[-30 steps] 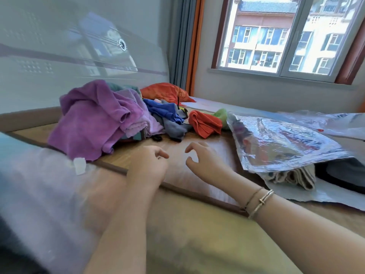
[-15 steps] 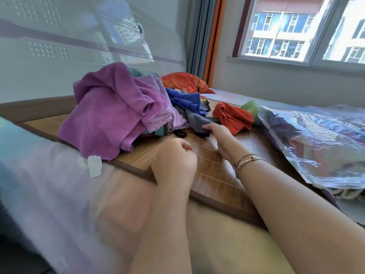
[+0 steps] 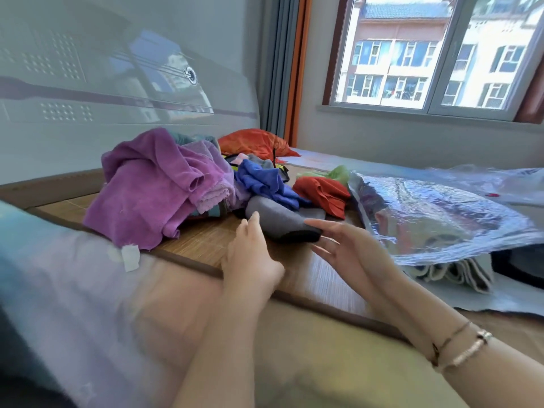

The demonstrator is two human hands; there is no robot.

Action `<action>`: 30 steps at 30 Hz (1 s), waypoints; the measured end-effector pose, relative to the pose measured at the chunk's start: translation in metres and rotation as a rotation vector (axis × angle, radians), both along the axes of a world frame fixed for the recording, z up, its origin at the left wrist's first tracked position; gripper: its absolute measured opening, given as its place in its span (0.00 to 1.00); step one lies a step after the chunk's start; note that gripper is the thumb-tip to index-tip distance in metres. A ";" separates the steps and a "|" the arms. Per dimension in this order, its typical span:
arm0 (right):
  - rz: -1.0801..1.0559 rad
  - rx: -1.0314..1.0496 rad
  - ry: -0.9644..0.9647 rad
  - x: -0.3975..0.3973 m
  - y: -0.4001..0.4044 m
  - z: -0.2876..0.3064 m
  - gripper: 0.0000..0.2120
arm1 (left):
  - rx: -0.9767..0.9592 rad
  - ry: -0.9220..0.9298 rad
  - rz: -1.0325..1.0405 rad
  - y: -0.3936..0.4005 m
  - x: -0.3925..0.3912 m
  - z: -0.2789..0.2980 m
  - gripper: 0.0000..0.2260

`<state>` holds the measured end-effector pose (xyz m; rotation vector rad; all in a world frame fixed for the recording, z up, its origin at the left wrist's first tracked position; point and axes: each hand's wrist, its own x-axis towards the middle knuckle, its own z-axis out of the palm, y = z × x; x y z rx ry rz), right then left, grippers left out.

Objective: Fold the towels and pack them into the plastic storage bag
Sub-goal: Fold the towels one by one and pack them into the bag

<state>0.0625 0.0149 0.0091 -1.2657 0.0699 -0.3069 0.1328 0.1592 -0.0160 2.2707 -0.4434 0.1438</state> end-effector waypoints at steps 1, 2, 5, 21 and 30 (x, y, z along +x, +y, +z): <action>0.018 0.010 -0.007 -0.013 -0.002 0.002 0.17 | 0.048 -0.013 -0.011 0.000 -0.004 -0.002 0.45; 0.040 0.018 -0.013 -0.025 -0.004 0.005 0.18 | 0.080 -0.030 -0.023 0.000 -0.008 -0.003 0.47; 0.101 0.009 -0.048 -0.052 -0.006 0.018 0.21 | 0.120 -0.143 -0.034 -0.007 -0.022 -0.008 0.47; -0.308 -1.063 -0.022 -0.076 -0.026 0.013 0.11 | -0.141 -0.365 -0.139 -0.013 -0.070 0.022 0.07; -0.253 -0.457 0.009 -0.077 -0.026 0.023 0.10 | -0.123 -0.177 -0.069 -0.003 -0.077 0.046 0.11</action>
